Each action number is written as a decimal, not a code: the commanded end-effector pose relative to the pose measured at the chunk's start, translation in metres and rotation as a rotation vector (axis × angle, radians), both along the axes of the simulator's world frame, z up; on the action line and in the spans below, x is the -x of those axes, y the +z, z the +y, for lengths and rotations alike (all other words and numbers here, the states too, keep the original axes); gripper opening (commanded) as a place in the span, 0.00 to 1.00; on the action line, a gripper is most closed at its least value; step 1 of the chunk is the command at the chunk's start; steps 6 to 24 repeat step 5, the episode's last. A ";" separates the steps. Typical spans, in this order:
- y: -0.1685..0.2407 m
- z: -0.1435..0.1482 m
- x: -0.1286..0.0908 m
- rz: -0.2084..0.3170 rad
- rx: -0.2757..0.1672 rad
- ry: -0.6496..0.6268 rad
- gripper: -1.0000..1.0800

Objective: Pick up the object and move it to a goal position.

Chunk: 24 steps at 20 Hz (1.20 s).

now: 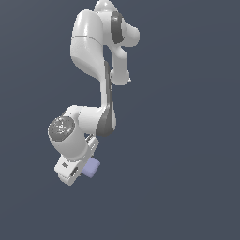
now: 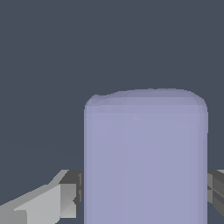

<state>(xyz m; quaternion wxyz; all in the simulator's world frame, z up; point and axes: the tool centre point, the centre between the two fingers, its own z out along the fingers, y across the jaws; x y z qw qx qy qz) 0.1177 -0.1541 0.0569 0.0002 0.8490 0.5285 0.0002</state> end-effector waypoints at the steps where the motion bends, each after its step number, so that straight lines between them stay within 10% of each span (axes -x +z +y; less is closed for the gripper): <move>1: 0.003 -0.005 -0.002 0.001 -0.001 0.001 0.00; 24: 0.005 -0.008 -0.003 0.001 -0.001 0.001 0.00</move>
